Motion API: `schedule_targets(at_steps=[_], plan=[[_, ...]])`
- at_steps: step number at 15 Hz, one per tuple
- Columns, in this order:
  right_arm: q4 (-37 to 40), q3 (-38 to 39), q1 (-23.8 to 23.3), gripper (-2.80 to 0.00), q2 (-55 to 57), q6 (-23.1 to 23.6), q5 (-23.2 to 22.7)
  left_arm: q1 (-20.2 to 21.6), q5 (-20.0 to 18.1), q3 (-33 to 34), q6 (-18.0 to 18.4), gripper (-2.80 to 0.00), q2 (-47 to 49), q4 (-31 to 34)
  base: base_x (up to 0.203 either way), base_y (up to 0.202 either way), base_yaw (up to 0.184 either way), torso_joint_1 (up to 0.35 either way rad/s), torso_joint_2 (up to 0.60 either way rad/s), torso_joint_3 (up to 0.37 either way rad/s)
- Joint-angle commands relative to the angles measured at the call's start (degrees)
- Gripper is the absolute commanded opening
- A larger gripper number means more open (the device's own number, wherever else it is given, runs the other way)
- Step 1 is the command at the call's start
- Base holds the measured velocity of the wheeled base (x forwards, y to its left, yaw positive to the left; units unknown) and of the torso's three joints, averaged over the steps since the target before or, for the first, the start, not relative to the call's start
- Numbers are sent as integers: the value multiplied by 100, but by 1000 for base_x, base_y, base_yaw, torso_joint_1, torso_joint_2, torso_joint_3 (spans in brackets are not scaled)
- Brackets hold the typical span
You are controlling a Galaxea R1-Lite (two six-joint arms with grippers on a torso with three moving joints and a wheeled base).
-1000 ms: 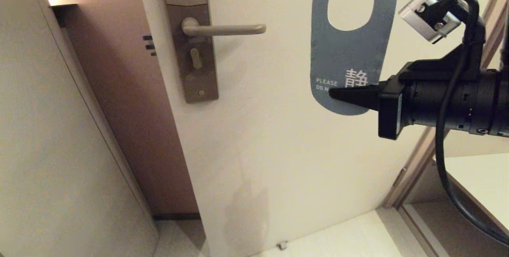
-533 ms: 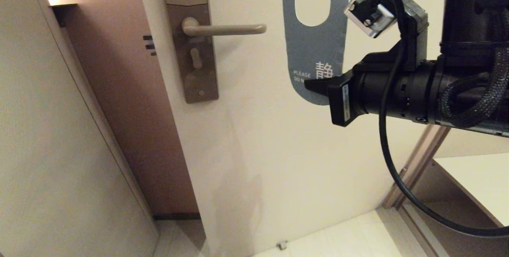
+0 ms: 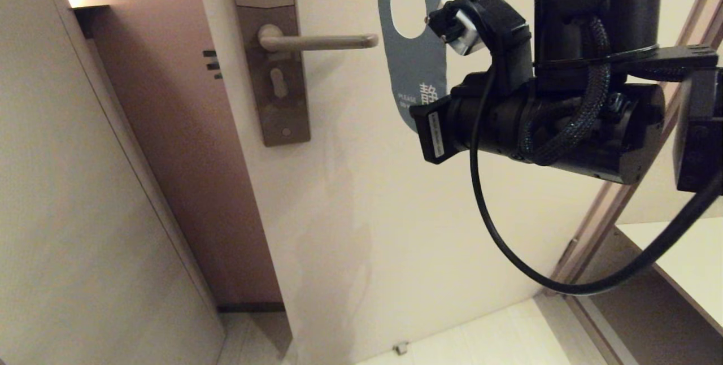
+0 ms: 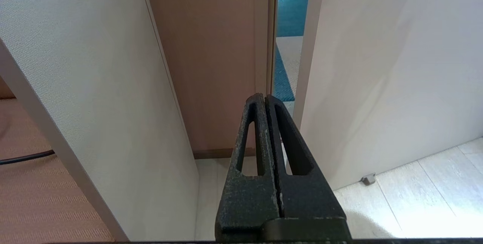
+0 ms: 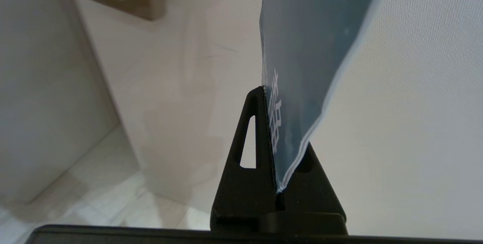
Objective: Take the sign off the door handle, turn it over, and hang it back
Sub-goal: Hang the sign back with the other side facing out
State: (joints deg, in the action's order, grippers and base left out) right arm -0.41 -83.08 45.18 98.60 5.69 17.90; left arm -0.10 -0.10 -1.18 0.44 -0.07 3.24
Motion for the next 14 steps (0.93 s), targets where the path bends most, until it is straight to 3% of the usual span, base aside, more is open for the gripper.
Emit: schedule_targets(at_steps=[1, 14], plan=[[-3, -99, 7, -280, 187, -8, 96, 1, 1, -1, 0, -280, 7, 1, 0, 0, 0, 0, 0, 0], [94, -490, -169, -280, 607, -218, 609, 1, 1, -5, 0, -280, 7, 1, 0, 0, 0, 0, 0, 0]])
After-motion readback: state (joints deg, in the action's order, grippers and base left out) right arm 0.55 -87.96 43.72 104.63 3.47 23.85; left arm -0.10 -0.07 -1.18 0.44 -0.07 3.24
